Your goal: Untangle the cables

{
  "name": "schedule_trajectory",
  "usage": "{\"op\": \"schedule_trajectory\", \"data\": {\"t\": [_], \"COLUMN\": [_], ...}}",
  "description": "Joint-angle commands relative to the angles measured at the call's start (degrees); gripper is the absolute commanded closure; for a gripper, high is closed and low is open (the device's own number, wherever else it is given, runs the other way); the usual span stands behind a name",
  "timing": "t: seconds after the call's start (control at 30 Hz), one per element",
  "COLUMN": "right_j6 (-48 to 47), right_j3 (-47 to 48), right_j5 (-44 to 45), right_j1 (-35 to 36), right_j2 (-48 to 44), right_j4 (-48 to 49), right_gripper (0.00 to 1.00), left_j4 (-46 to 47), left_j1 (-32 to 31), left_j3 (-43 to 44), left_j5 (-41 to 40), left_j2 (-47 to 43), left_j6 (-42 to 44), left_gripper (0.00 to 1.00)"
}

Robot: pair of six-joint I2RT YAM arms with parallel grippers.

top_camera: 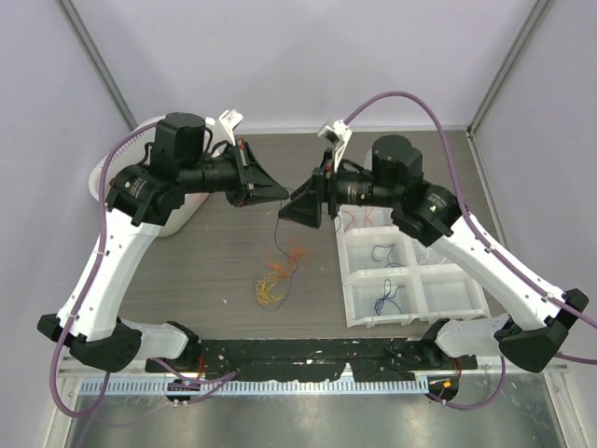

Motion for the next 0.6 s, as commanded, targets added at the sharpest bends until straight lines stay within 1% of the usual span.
{"op": "schedule_trajectory", "data": {"t": [0.0,0.03,0.1,0.13,0.17,0.2,0.27,0.3,0.37,0.57], "right_j6": [-1.65,-1.92,-2.89,-2.63,-2.28,-1.23,0.09,0.53,0.88,0.71], "right_j3": [-1.71,-1.19,-0.05,0.22,1.00,1.88,3.02,3.47,4.26,6.11], "right_j5": [9.00,10.69,20.07,26.38,29.31,33.69,38.90,39.79,42.78,48.23], "right_j1": [8.12,9.19,13.31,14.37,15.69,16.14,17.37,18.24,19.47,20.45], "right_j2": [-3.29,-3.12,-2.59,-2.24,-1.89,-1.36,-0.05,0.31,1.28,2.60], "right_j4": [5.14,3.83,1.89,1.18,0.39,-0.49,-1.63,-1.98,-2.51,-4.09], "right_gripper": [0.28,0.28,0.34,0.35,0.40,0.42,0.46,0.49,0.50,0.50], "left_j4": [1.47,1.65,1.73,1.39,0.77,0.42,-0.28,-0.29,-0.46,-0.29], "left_j1": [0.12,0.12,0.12,0.12,0.12,0.20,0.12,0.12,0.12,0.12], "left_j3": [0.14,0.23,0.75,1.10,1.63,1.98,2.34,2.34,1.99,1.11], "left_j5": [-0.89,-0.71,-0.71,-1.15,-1.76,-2.81,-3.78,-4.22,-4.49,-4.32], "left_j2": [-0.69,-0.34,0.01,0.19,0.36,0.45,0.54,0.54,0.54,-0.07], "left_j6": [-2.05,-2.31,-2.76,-2.76,-2.76,-2.76,-3.02,-3.37,-4.33,-5.22], "left_gripper": [1.00,1.00,1.00,1.00,1.00,1.00,1.00,1.00,1.00,1.00]}}
